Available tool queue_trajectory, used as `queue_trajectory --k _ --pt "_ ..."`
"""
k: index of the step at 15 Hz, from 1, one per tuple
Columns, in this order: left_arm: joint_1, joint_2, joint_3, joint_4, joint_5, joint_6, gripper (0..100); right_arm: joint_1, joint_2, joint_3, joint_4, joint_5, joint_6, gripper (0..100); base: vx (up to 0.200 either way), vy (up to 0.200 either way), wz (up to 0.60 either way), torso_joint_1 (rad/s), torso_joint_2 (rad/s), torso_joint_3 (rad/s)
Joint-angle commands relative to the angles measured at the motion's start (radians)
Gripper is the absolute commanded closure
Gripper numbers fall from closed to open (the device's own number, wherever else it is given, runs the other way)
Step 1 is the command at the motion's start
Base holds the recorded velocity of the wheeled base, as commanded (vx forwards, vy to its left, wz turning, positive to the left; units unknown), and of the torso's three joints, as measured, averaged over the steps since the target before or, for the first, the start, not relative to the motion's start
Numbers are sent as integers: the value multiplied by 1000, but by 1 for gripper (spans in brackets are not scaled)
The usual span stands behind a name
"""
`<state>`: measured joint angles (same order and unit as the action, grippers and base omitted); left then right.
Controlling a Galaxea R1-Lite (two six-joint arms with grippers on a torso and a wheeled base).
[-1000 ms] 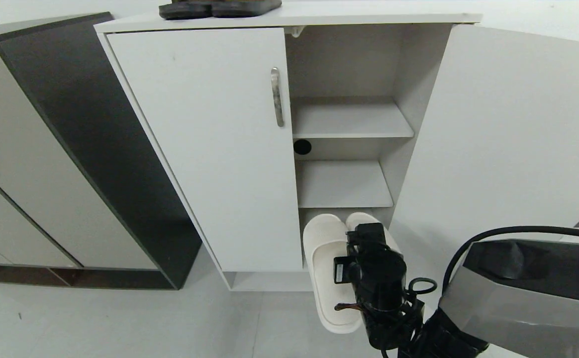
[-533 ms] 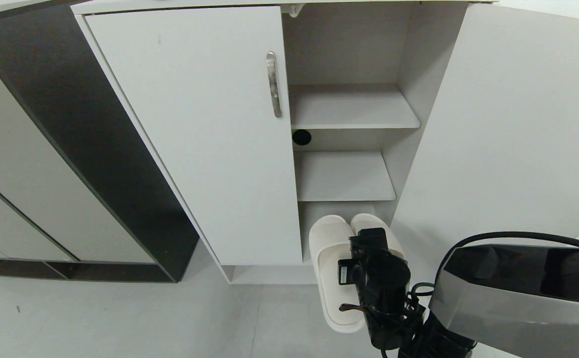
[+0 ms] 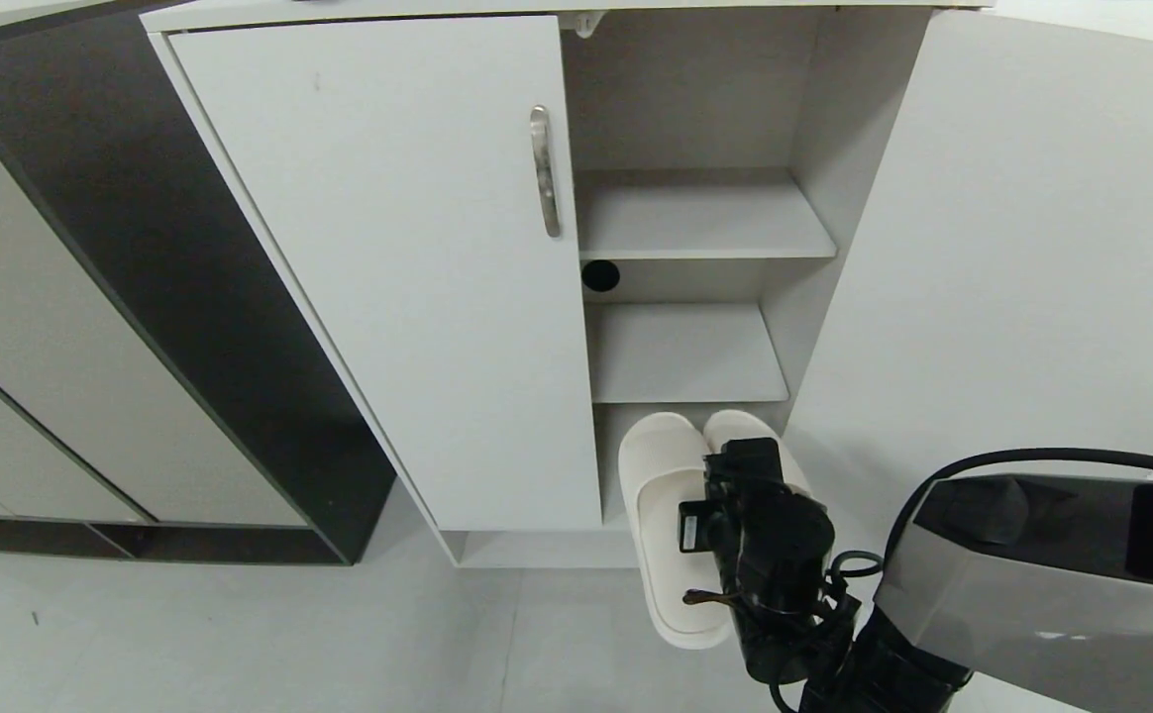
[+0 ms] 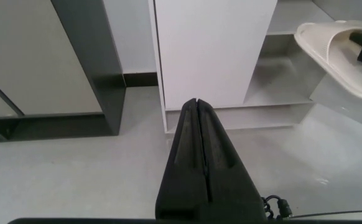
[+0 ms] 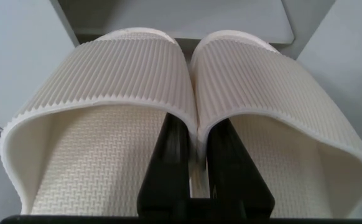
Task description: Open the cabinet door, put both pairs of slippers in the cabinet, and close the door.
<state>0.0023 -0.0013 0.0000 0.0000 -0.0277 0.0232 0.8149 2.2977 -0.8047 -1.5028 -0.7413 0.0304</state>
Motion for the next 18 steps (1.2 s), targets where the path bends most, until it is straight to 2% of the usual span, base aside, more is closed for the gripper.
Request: queue_trajectory --k 1,8,10,15,18 --pt "1 1 0 0 0 0 100 0 -7 -2 -1 0 0 100 200 0 0 -2 2 2" --pt "1 1 0 2 0 3 100 0 11 -2 -1 0 2 100 200 0 0 4 4 2" --pt "1 1 0 0 0 1 100 0 20 -19 6 2 -1 100 0 0 0 0 0 0" --pt "1 1 0 0 2 0 100 -39 86 -179 61 8 -32 100 0 0 0 0 0 0" --pt "1 1 0 0 2 0 100 -74 131 -326 170 28 -32 100 0 0 0 0 0 0"
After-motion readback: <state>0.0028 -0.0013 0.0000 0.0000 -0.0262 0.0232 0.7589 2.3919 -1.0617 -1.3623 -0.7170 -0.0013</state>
